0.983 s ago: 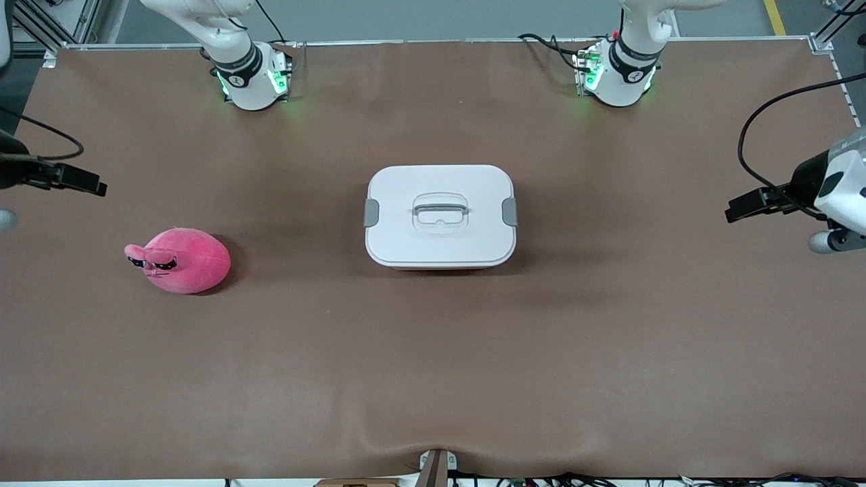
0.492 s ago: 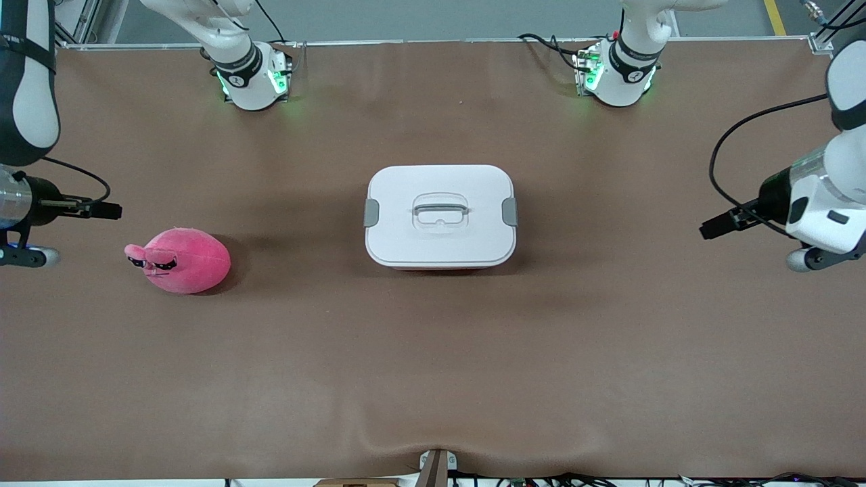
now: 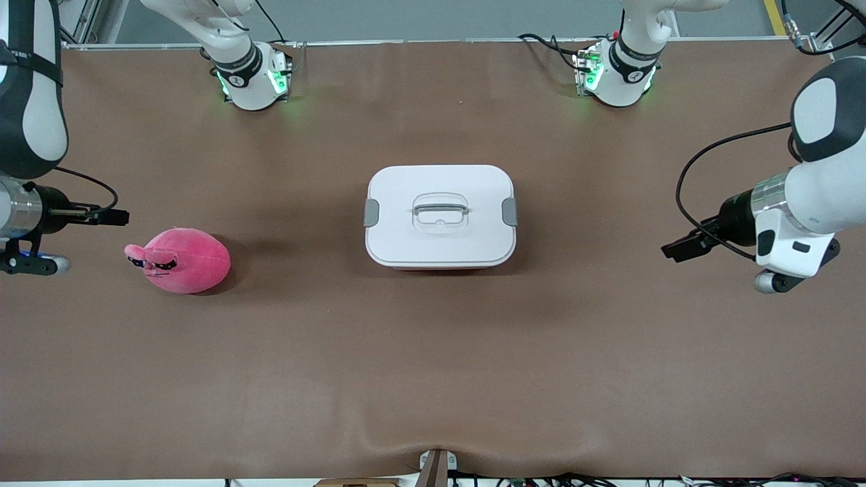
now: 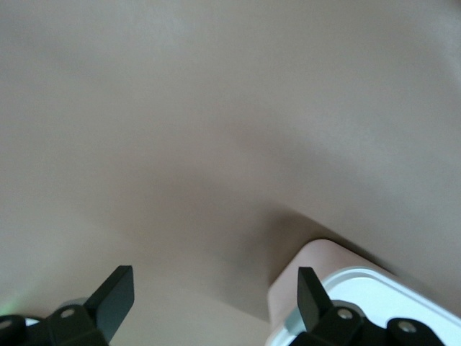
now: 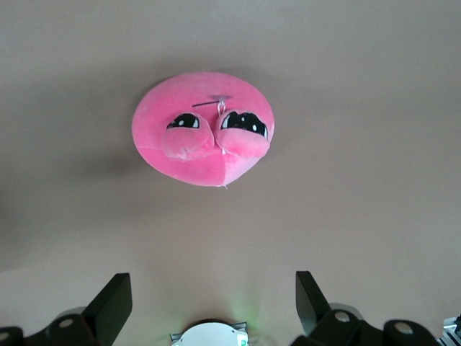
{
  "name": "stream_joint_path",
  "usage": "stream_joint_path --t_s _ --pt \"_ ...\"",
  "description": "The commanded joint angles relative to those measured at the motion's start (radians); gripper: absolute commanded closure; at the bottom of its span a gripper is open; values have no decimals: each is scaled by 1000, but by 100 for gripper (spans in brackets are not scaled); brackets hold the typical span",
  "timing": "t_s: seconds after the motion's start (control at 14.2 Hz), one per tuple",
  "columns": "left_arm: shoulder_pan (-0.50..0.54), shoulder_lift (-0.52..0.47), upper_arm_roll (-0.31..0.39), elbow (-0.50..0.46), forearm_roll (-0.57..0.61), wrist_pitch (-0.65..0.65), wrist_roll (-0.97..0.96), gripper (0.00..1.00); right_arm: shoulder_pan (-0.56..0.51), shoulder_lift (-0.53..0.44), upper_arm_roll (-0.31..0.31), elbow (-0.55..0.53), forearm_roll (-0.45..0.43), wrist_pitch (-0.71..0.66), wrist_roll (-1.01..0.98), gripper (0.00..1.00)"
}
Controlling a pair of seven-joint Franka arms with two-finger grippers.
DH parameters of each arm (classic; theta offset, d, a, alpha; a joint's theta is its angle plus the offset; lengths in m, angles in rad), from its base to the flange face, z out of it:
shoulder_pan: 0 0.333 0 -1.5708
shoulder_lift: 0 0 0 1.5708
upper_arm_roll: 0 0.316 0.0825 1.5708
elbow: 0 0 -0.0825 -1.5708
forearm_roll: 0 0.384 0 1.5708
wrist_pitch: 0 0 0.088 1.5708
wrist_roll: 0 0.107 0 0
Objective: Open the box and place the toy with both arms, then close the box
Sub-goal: 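Move the left gripper toward the white box while the right gripper approaches the toy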
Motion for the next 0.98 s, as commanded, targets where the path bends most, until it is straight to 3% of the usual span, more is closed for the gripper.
stream_joint_path --t_s 0.0,0.14,0.28,0.42,0.49,0.63,0.91 --pt "-53 25 4 28 -21 8 -110 0 14 7 12 109 20 -25 -3 0" --pt "-101 25 5 27 -16 30 -205 0 18 7 15 106 43 -25 -41 0" --pt "-144 27 5 27 -9 48 -314 0 -12 7 10 99 85 -18 -206 0" --pt "-179 38 5 25 -10 67 -412 0 -64 7 9 97 233 -16 -281 0" --pt "-200 39 5 25 -9 76 -461 0 -71 8 7 96 267 -15 -282 0" --pt "-240 41 5 25 -9 102 -570 0 -63 7 9 45 267 10 -293 0" --pt "-318 64 5 24 -9 154 -780 0 -64 -36 10 -106 258 128 -550 0"
